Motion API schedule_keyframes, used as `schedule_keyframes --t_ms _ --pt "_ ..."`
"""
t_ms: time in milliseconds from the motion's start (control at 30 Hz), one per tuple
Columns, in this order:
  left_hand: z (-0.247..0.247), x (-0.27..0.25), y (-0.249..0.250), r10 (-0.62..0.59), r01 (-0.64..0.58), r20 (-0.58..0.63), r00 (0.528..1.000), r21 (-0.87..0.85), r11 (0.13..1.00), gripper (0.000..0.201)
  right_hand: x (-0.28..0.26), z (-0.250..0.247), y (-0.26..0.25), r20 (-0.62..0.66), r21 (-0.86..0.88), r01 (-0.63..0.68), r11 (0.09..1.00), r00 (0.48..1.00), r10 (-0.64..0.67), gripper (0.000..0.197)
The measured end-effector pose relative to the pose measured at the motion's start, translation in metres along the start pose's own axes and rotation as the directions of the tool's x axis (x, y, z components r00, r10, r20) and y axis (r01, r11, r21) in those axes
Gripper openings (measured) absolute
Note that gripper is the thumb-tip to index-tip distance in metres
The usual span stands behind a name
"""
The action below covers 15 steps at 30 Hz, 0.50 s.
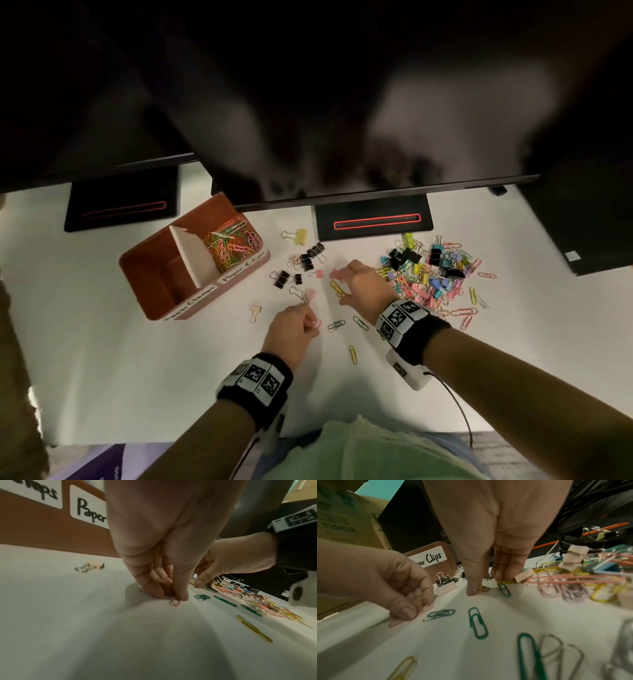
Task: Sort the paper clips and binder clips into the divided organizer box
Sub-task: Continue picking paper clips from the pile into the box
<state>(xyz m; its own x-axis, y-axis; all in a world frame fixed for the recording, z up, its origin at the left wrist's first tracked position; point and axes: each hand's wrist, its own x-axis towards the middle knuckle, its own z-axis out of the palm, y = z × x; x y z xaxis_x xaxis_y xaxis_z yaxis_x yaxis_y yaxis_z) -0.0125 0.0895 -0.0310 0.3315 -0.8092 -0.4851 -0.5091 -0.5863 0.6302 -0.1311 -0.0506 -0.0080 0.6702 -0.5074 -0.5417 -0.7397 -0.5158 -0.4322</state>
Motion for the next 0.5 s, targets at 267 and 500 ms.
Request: schedule_keyframes --t_ms 267,500 --pt "-0.01 -0.009 -0.007 0.195 -0.193 -0.002 0.981 0.124 0.973 0.005 0.009 -0.007 0.003 0.029 -0.025 0.078 0.997 0.997 -0.077 0.019" --pt "-0.034 0.01 -0.01 0.178 -0.184 -0.118 0.977 -0.036 0.982 0.024 0.016 -0.007 0.0 0.087 0.009 -0.018 1.0 0.996 0.018 0.021"
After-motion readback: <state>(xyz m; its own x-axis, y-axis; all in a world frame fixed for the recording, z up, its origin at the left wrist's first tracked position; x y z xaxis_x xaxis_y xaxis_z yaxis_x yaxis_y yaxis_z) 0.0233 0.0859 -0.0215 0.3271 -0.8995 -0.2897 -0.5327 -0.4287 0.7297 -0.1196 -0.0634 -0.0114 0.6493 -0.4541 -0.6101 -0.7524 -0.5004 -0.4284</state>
